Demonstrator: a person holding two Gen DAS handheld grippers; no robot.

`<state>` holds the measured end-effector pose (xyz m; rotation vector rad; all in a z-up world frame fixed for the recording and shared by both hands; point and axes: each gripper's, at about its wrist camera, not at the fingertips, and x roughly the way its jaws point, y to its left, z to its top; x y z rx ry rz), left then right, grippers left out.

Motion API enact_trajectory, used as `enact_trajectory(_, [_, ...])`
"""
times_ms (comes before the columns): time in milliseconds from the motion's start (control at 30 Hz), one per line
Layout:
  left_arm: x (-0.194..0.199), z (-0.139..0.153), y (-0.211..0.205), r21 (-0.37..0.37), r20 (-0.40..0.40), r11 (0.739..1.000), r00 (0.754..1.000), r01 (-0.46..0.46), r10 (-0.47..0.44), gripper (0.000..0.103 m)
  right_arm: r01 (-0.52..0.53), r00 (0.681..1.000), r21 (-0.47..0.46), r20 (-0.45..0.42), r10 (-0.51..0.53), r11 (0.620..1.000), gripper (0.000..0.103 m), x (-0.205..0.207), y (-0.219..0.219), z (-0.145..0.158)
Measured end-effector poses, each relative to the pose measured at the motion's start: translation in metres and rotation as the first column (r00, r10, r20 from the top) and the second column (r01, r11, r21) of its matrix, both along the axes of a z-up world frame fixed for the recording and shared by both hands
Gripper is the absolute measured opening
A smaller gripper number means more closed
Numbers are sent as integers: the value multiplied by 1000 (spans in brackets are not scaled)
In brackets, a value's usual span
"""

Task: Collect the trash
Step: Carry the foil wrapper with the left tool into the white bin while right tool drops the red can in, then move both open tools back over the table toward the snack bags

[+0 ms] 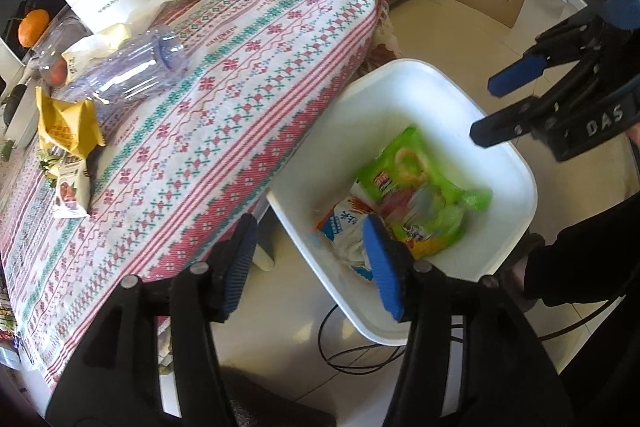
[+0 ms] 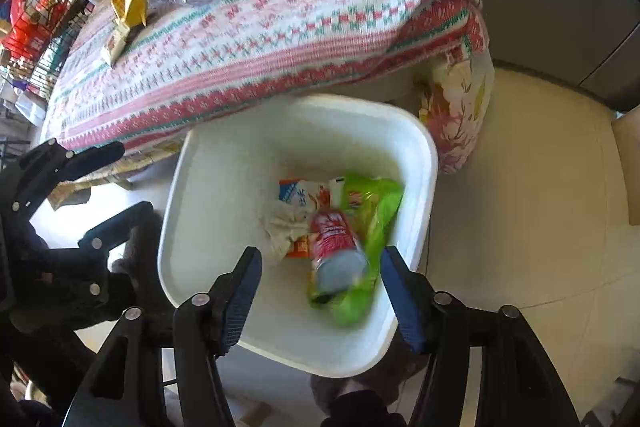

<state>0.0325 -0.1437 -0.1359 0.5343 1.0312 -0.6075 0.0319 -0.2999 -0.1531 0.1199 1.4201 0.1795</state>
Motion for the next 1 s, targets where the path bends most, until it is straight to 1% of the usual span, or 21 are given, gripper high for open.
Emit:
enact_trajectory(167, [2,8,9,-14,21,1000,1000,-17,18,65,21,999,6,48,-21,1000,67,1,-5,19])
enact_trajectory(400, [5,25,24,-43,40,998,998,-47,48,70,50,992,-10,119,-48,999,71,0,-11,45])
enact_trajectory(500, [9,36,33,-66,56,995,995,-77,81,77,64,984,-25,166,-59,998,73,0,-10,59])
enact_trajectory(667, [20,51,51,-107,72,983,985,-146,154,82,81,968,-45,240,-68,996,75,1,-9,77])
enact_trajectory(800, [32,57,65,-121,84,972,974,-201,212,83,102,954,-60,289,-80,993,76,5,-4,90])
enact_trajectory(1000, [56,65,93,-156,73,942,948,-296,310,83,97,946,-69,316,-71,993,76,15,13,98])
